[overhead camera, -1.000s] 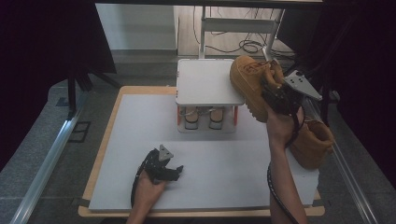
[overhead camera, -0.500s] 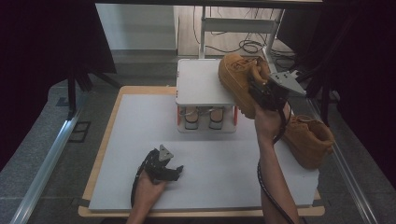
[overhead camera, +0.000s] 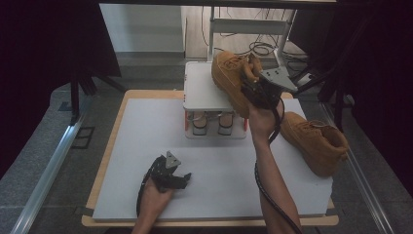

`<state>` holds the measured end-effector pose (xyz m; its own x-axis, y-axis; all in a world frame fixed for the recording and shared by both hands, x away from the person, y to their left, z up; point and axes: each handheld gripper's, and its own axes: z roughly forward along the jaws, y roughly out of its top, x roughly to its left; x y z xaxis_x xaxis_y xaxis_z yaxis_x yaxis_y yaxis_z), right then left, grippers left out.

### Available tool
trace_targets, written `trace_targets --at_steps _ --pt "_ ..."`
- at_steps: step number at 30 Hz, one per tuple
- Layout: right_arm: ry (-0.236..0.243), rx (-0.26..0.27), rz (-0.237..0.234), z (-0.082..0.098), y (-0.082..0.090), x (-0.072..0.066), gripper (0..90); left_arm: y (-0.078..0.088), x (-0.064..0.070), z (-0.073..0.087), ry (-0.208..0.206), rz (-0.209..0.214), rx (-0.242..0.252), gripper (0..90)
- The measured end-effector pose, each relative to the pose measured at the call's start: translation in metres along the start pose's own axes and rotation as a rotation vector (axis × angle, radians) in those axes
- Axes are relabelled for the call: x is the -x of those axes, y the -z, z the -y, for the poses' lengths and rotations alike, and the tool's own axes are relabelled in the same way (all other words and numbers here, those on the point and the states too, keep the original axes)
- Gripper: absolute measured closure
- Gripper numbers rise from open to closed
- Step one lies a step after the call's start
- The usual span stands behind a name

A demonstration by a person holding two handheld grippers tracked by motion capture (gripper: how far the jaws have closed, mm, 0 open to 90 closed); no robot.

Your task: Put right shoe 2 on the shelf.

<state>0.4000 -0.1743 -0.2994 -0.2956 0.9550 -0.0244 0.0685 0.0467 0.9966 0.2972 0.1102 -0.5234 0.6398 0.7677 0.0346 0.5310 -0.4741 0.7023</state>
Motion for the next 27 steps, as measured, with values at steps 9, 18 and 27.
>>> trace_targets --at_steps 9,18,27 --pt "0.001 0.003 -0.018 0.001 -0.016 -0.018 52.9 0.0 0.0 0.0 0.001 0.0 0.001 14.7" --pt "-0.003 0.007 -0.031 0.003 -0.033 -0.033 52.9 0.0 0.0 0.0 -0.001 0.0 0.0 14.7" --pt "-0.003 0.001 -0.047 0.005 -0.052 -0.05 52.8 0.0 0.0 0.0 -0.003 0.001 0.0 14.8"
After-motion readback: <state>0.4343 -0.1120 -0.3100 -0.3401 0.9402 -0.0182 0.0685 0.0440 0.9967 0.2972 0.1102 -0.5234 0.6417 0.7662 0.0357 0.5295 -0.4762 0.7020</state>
